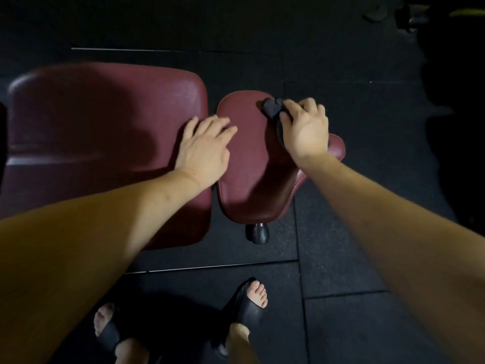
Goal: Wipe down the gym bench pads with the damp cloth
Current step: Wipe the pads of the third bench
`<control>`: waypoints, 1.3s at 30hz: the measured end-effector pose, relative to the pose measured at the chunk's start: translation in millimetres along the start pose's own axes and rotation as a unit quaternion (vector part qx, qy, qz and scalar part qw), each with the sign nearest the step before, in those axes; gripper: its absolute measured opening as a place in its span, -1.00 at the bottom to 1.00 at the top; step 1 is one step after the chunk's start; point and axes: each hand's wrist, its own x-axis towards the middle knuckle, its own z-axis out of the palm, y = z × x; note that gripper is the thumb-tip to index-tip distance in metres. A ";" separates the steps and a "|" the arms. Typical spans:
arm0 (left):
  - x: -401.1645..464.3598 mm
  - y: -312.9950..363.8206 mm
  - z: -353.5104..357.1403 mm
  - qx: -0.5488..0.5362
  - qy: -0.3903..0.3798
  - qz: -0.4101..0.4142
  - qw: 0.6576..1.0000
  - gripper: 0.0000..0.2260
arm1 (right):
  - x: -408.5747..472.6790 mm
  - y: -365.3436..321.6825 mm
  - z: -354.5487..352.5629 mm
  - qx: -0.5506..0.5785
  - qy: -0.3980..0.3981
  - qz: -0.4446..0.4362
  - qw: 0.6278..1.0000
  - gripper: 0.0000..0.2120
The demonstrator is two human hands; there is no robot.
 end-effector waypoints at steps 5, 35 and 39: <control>-36.9 25.3 -1.2 -0.048 -0.046 -0.004 0.998 -0.48 | -65.3 9.2 -8.3 0.038 0.042 -0.029 0.998 -0.72; -214.9 197.2 -409.4 -0.188 -0.143 0.258 0.937 -0.62 | -359.0 -137.1 -503.1 0.210 0.102 0.275 0.933 -0.75; -278.1 275.3 -428.3 -0.159 -0.169 0.401 0.886 -0.62 | -456.4 -152.0 -562.8 0.199 0.208 0.403 0.869 -0.76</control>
